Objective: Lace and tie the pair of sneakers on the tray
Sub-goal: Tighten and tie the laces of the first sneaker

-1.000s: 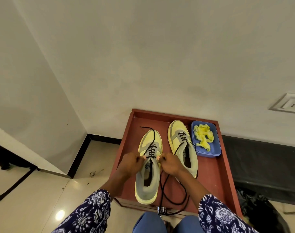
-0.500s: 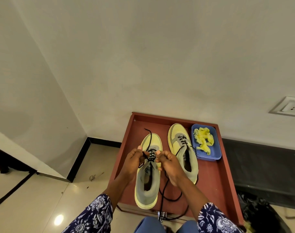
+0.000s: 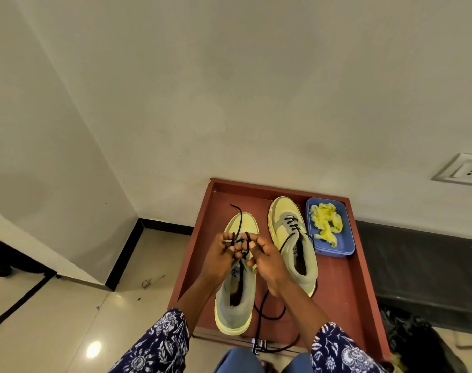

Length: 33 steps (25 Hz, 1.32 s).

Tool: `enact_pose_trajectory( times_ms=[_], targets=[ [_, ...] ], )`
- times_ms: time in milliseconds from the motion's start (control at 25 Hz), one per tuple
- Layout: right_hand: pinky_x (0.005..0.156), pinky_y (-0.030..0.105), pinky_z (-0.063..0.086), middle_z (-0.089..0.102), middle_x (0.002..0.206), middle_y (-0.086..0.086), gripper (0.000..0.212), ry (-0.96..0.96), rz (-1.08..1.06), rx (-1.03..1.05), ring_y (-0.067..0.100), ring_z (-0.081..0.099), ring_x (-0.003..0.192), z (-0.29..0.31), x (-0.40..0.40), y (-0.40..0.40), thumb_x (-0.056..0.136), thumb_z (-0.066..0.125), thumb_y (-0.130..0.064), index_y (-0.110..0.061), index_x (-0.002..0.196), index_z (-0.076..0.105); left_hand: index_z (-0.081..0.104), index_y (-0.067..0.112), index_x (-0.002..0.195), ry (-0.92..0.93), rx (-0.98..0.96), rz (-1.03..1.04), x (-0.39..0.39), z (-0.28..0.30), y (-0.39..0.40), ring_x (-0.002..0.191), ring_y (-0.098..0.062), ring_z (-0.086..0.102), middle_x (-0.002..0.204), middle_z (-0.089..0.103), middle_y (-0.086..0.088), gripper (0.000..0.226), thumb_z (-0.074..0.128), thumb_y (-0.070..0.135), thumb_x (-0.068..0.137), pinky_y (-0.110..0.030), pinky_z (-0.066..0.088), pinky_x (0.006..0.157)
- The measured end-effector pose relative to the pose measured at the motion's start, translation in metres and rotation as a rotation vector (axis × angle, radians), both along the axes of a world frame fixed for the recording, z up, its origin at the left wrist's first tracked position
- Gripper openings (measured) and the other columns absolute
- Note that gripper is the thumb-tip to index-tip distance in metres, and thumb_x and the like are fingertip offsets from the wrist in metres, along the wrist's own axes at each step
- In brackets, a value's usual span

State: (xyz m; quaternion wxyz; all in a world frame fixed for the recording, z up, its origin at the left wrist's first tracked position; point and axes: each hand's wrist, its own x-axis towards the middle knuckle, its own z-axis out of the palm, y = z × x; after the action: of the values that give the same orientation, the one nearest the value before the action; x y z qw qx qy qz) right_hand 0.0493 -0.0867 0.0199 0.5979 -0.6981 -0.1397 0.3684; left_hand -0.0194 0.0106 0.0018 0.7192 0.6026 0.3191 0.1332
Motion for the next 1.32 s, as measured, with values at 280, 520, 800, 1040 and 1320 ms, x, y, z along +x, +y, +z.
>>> enact_pose_trajectory(
  times_ms=[280,520,800,1040,1320],
  targets=[
    [0.046,0.013,0.038,0.065,0.085,0.007,0.029,-0.052,-0.008,0.001,-0.002,0.055,0.059,-0.008,-0.005,0.004,0.097,0.038,-0.004,-0.027,0.096,0.057,0.051,0.014,0.116,0.037,-0.004,0.092,0.002,-0.007,0.001,0.075,-0.007,0.062,0.095,0.062,-0.006,0.029,0.041,-0.002,0.094,-0.014,0.053,0.066],
    [0.048,0.019,0.042,0.062,0.077,0.007,0.027,0.012,-0.058,0.003,0.002,0.054,0.053,-0.012,0.002,0.005,0.090,0.052,0.000,-0.020,0.096,0.035,0.056,0.006,0.085,0.076,-0.058,0.160,0.005,-0.006,0.004,0.051,-0.001,0.061,0.071,0.062,-0.006,0.009,0.055,-0.003,0.088,-0.017,0.051,0.055],
    [0.050,0.015,0.040,0.066,0.078,0.005,0.029,0.202,-0.015,0.006,-0.003,0.057,0.053,-0.016,0.012,0.003,0.089,0.058,-0.005,-0.006,0.117,0.050,0.068,0.001,0.089,0.017,-0.082,0.019,0.003,-0.007,0.006,0.070,-0.016,0.064,0.076,0.068,-0.010,0.017,0.052,-0.006,0.087,-0.021,0.055,0.067],
    [0.049,0.015,0.038,0.064,0.076,0.005,0.011,0.223,-0.053,-0.019,0.000,0.054,0.051,-0.020,0.012,0.005,0.089,0.057,-0.007,-0.006,0.100,0.058,0.063,-0.005,0.078,0.022,-0.094,0.004,0.001,-0.007,0.005,0.063,-0.018,0.056,0.063,0.061,-0.008,0.017,0.049,-0.003,0.087,-0.027,0.048,0.068],
    [0.052,0.015,0.039,0.062,0.073,0.001,0.006,0.163,-0.030,-0.010,-0.005,0.056,0.051,-0.017,0.009,0.003,0.087,0.060,-0.008,-0.011,0.084,0.056,0.066,0.005,0.070,0.086,0.056,0.149,0.006,-0.014,0.002,0.063,-0.020,0.057,0.061,0.061,-0.006,0.026,0.062,0.024,0.087,-0.036,0.049,0.068]
  ],
)
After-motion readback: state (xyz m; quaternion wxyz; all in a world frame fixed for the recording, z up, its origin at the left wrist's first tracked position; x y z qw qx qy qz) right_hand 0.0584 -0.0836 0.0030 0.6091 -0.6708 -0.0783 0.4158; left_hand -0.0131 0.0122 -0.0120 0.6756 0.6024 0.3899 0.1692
